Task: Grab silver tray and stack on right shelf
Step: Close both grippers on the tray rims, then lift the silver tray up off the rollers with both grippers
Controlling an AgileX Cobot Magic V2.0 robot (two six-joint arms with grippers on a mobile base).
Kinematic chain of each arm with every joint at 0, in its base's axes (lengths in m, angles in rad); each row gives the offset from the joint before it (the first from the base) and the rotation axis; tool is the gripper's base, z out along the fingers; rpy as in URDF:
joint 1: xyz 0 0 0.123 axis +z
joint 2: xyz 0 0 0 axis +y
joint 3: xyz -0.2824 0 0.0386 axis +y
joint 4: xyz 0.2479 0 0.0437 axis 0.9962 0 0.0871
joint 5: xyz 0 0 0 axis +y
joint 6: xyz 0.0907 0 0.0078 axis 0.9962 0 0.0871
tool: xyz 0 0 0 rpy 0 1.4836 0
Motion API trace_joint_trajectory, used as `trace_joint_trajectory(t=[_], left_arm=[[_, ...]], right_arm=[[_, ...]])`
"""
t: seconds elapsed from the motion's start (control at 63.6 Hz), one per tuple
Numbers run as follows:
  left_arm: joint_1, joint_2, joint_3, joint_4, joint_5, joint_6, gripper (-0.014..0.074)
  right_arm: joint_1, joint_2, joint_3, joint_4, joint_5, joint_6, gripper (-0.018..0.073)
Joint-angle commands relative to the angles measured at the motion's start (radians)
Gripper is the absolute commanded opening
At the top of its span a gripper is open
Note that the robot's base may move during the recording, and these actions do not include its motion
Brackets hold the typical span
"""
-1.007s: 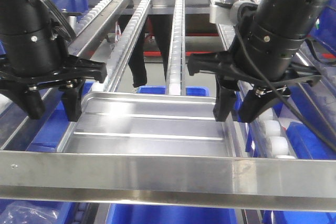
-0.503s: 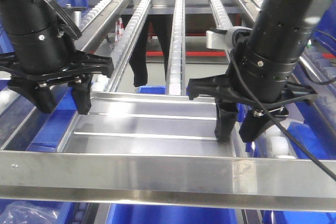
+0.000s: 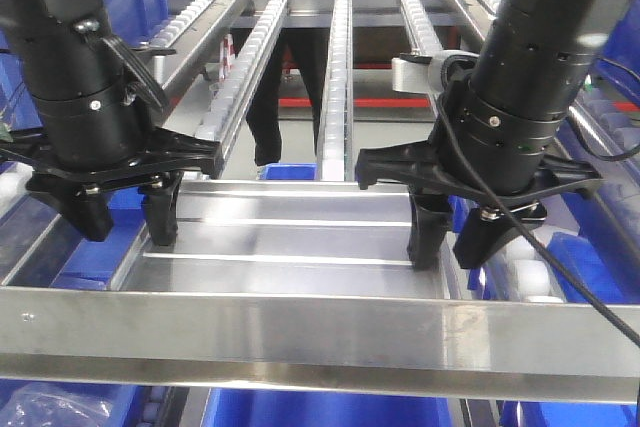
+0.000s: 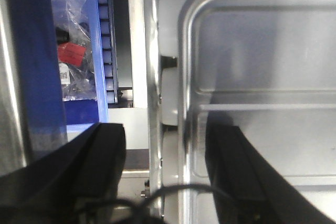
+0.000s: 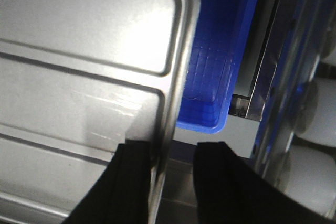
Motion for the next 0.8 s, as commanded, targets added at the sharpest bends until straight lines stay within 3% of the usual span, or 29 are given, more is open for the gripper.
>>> trace_joint_trajectory(t=[0.0,0.173,0.378,0.787], left_arm=[[-0.007,-0.024,-0.021,0.011,-0.02,-0.011,0.0266],[-0.007,-0.024,-0.021,0.011,-0.02,-0.011,0.0185],[-0.007,-0.022,-0.021,0.009,-0.02,-0.011,-0.0112],[-0.009,-0.032,-0.051,0.01,0.057,-0.04,-0.0092]], right_arm=[[-0.005,-0.044,-0.029,-0.01,-0.044,-0.001,0.0293],[-0.005,-0.044,-0.029,-0.01,-0.046,-0.001,0.0041],[-0.005,-0.044,-0.029,-0.01,-0.037,-0.001,0.006],[-0.005,-0.044,-0.092,-0.018,0.078,0.0,0.006]])
